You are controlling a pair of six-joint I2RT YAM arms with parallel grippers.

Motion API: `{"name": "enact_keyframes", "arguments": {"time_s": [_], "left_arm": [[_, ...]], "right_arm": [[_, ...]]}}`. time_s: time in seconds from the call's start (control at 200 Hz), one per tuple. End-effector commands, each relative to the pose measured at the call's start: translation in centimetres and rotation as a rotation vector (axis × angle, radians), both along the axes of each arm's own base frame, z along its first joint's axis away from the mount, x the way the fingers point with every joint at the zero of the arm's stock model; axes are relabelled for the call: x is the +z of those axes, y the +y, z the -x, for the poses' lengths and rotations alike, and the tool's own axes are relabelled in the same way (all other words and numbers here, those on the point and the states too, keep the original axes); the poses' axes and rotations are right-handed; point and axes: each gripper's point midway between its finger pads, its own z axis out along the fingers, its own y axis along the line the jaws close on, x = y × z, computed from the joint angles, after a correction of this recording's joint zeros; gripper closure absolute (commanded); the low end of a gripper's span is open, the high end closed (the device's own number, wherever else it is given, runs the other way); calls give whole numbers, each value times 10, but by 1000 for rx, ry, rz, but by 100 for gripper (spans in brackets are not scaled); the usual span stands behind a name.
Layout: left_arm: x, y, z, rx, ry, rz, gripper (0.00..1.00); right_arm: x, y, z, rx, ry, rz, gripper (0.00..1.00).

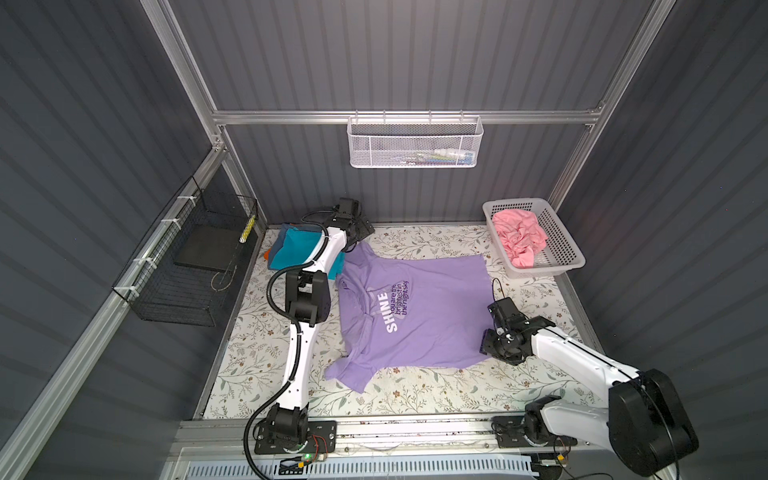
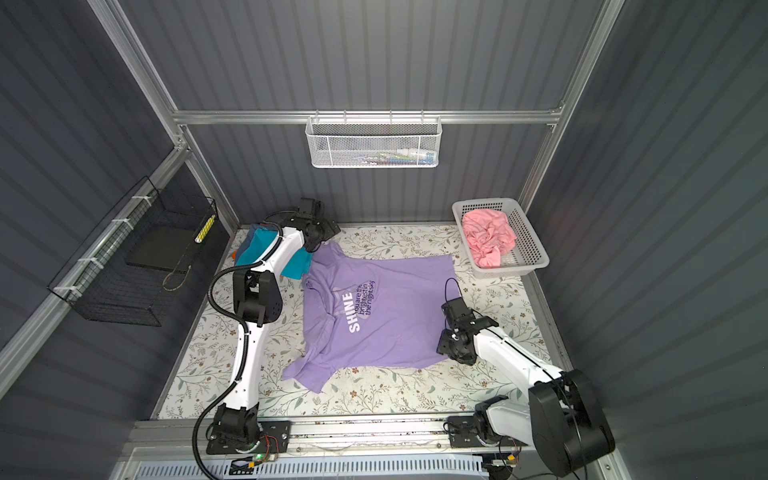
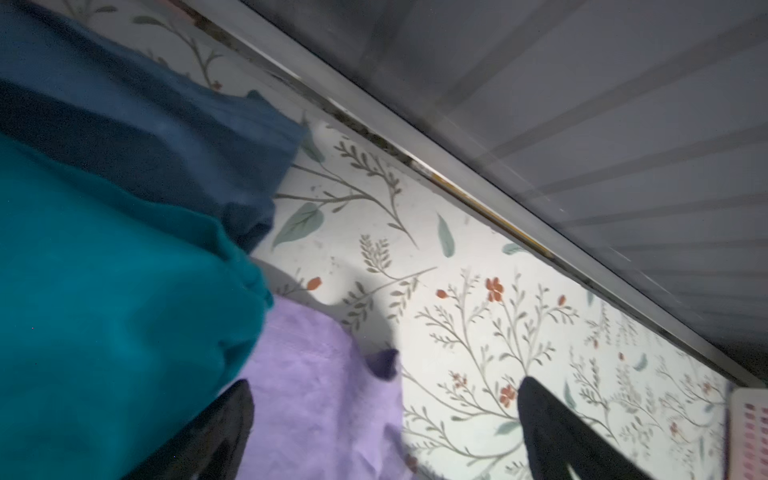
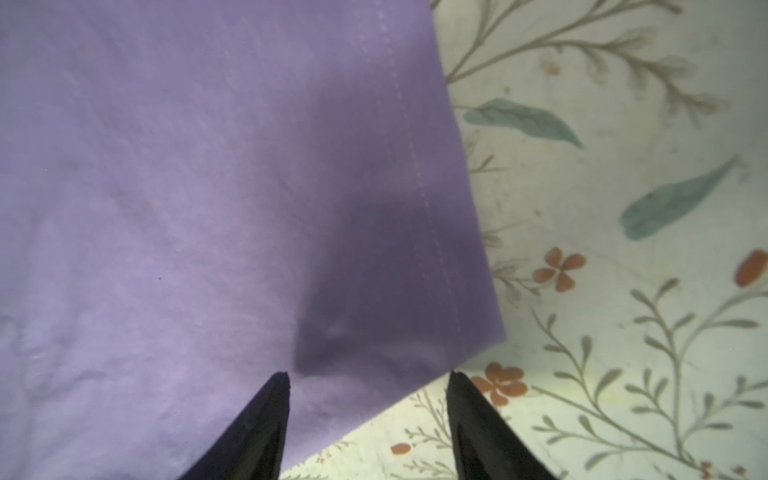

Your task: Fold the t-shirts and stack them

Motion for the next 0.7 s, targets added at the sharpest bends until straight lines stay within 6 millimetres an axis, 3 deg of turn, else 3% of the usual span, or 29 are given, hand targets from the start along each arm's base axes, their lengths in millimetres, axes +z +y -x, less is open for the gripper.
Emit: {"name": "enact_keyframes", "arguments": {"time_s": [0.0, 0.085, 0.155, 0.325, 0.495, 0.56, 0.696], "left_arm": [[45, -24, 26, -103, -50, 23, 0], [68, -33, 51, -154, -79, -5, 0], [73, -45, 78, -204, -72, -25, 0], [44, -67, 151, -308, 18, -66, 6], [-2, -57, 214, -331, 163, -59, 8], [-23, -46, 238, -324, 219, -74, 8], [-36, -27, 264, -303, 263, -112, 8]], "right_arm": [[10, -14, 13, -54, -12, 24, 32], [15, -20, 17, -76, -35, 26, 32], [15, -20, 17, -83, -45, 8, 37], [3, -9, 15, -54, -19, -44, 38], [-3, 0, 3, -35, -29, -71, 41], [-7, 1, -2, -26, -15, -63, 50], [-1, 9, -22, 33, -17, -62, 94]]}}
